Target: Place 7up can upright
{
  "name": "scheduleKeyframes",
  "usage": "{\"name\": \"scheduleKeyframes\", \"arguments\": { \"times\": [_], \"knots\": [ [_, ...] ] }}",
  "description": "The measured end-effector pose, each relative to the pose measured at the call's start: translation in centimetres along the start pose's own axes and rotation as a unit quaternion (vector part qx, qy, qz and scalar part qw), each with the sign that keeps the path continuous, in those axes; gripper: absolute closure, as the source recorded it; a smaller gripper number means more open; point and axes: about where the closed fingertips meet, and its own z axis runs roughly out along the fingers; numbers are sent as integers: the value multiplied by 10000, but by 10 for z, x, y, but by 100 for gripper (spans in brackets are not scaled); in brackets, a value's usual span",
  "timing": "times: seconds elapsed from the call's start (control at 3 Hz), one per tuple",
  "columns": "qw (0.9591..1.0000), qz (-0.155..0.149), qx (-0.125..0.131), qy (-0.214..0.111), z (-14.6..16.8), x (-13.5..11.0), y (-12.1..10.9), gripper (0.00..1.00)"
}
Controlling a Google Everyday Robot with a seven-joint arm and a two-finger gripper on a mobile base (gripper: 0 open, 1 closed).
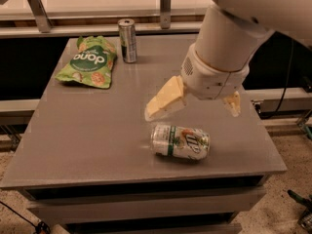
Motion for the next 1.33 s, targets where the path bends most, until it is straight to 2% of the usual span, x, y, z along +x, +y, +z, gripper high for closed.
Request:
{"name": "scheduleKeyframes", "arguments": {
  "times": [0.33,0.67,1.0,1.33],
  "knots": [
    [9970,-692,166,293,15,-2,6,0],
    [9872,-1574,-22,272,30,-7,10,0],
    [9684,-2471,-301,134,37,-8,10,0],
    [9407,-3367,-408,-26,42,-13,6,0]
  ]
}}
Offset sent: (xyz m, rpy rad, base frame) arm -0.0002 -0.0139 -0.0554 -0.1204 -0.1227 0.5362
